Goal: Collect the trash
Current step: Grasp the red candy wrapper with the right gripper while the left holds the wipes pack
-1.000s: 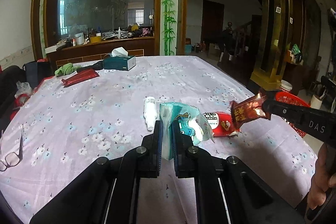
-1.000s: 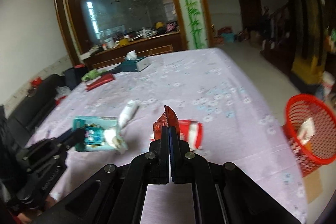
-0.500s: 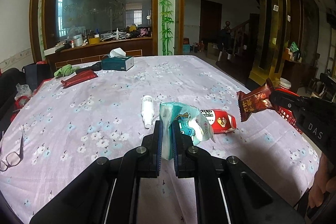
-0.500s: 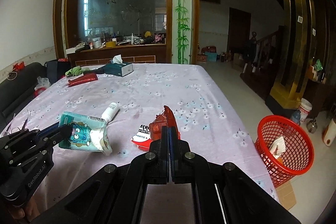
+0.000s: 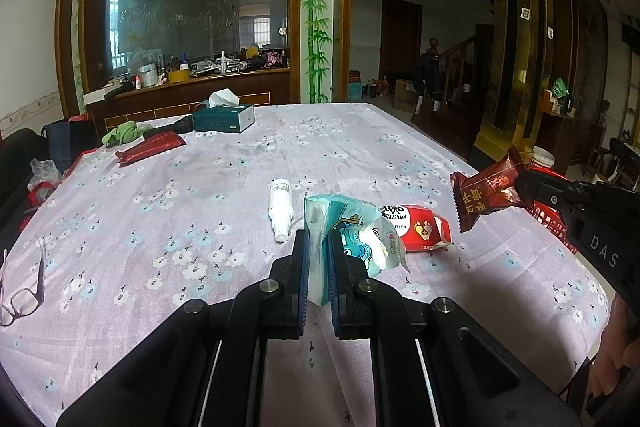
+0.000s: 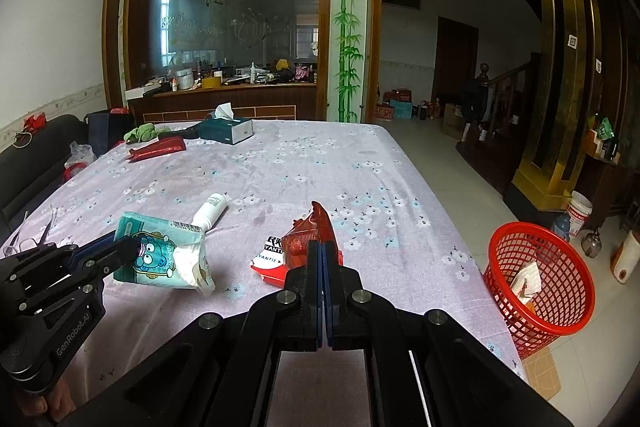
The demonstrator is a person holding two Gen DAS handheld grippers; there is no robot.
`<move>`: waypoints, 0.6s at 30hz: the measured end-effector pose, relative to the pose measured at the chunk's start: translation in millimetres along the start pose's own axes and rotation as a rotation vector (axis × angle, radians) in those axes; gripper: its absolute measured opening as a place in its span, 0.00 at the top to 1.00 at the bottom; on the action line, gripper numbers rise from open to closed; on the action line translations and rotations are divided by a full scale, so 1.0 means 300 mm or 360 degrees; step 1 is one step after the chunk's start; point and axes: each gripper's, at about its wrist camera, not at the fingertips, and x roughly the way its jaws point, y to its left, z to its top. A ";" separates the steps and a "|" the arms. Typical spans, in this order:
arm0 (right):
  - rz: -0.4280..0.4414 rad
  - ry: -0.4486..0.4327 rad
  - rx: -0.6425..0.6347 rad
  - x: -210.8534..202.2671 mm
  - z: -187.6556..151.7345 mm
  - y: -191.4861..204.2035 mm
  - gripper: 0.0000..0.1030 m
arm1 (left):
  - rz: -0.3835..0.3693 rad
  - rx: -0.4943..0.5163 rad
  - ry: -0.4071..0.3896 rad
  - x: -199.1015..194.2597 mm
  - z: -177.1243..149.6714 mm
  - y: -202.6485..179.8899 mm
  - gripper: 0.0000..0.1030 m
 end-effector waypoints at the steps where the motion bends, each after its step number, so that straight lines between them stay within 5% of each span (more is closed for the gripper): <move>1: 0.0002 0.0003 0.0002 0.000 0.000 -0.001 0.99 | 0.0000 0.0000 -0.0001 0.000 0.000 0.000 0.92; 18: 0.0014 0.0018 0.0011 0.004 0.001 -0.003 0.99 | -0.0003 -0.0002 -0.0004 -0.001 0.001 -0.004 0.92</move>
